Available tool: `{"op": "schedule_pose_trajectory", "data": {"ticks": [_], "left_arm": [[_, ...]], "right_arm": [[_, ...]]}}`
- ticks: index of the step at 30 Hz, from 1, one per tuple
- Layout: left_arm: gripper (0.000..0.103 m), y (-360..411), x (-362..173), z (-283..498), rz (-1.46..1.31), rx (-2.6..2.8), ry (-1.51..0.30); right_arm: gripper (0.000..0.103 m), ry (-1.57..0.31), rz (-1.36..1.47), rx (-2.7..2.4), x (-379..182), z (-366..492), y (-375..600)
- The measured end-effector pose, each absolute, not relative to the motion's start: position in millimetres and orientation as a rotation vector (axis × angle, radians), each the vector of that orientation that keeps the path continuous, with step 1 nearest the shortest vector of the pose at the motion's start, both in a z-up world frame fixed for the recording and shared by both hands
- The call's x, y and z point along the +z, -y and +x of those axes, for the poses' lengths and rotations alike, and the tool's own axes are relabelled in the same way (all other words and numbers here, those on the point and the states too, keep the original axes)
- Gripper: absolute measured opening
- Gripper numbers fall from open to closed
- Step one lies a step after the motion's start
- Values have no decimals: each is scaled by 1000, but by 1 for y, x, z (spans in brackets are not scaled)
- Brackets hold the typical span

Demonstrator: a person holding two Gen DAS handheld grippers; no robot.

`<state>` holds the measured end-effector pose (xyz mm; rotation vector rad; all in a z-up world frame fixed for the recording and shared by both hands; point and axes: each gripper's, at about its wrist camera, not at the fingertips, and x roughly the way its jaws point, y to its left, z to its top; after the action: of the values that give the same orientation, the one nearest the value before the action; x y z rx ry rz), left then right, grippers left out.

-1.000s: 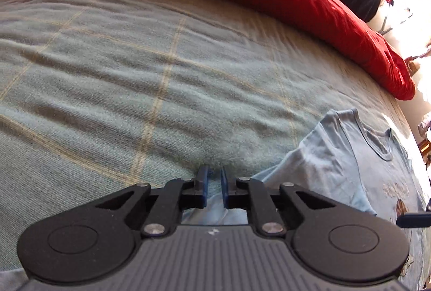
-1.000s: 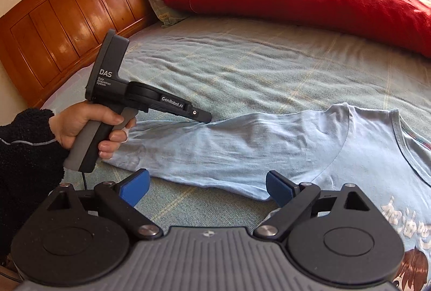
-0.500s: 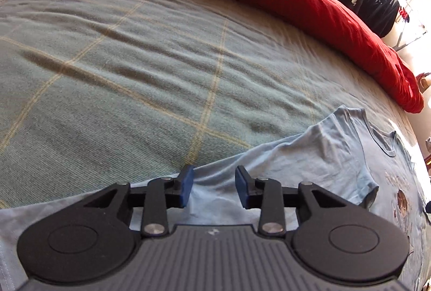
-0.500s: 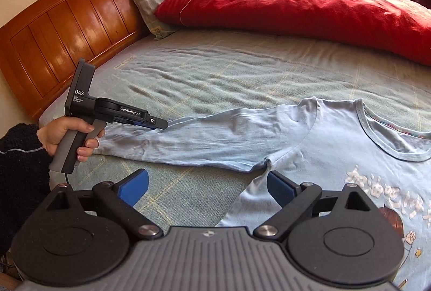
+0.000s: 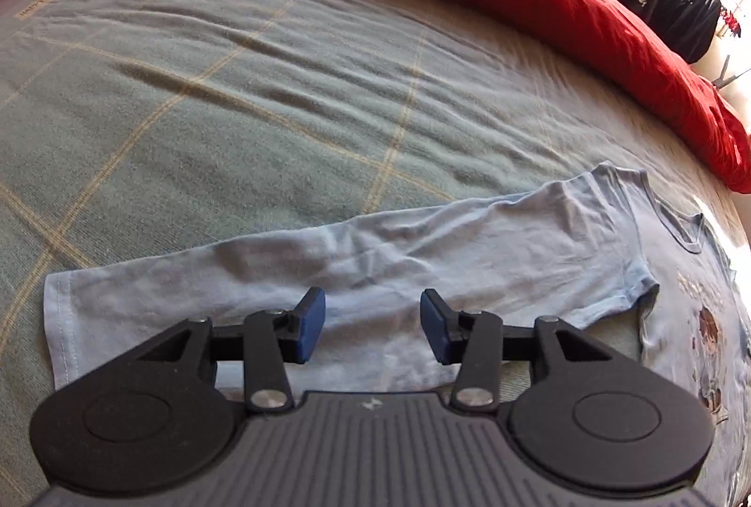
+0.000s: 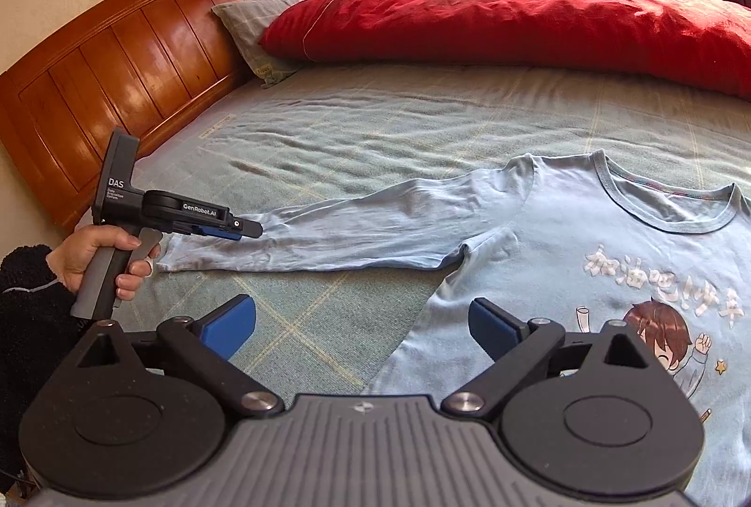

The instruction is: Fold clothes

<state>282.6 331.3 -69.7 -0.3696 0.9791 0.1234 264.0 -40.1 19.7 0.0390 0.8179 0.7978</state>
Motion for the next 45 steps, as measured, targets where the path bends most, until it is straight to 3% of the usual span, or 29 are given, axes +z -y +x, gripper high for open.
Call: {"op": "schedule_pose_trajectory", "data": {"ticks": [7, 10, 12, 14, 19, 23, 28, 35, 39, 45], "left_arm": [[46, -356, -78, 286, -369, 378, -886], [52, -342, -66, 272, -352, 358, -861], [62, -327, -61, 259, -304, 327, -833], [64, -314, -65, 251, -252, 317, -841], [64, -317, -87, 230, -254, 313, -902], [64, -319, -71, 219, -247, 300, -969], [71, -334, -55, 226, -301, 308, -880], [71, -379, -85, 228, -451, 390, -863], [71, -400, -74, 211, -541, 454, -831], [77, -380, -69, 225, -408, 442, -855]], "right_arm": [[100, -807, 61, 781, 24, 249, 46], [102, -802, 56, 773, 24, 245, 50], [103, -810, 69, 780, 22, 245, 49], [103, -820, 79, 790, 20, 245, 46], [103, -824, 76, 813, 17, 237, 44], [103, -834, 89, 790, 13, 233, 55], [103, -853, 136, 750, 6, 232, 70], [103, -859, 126, 718, 1, 228, 82], [103, -877, 150, 699, -5, 234, 89], [103, -875, 129, 695, -6, 233, 85]]}}
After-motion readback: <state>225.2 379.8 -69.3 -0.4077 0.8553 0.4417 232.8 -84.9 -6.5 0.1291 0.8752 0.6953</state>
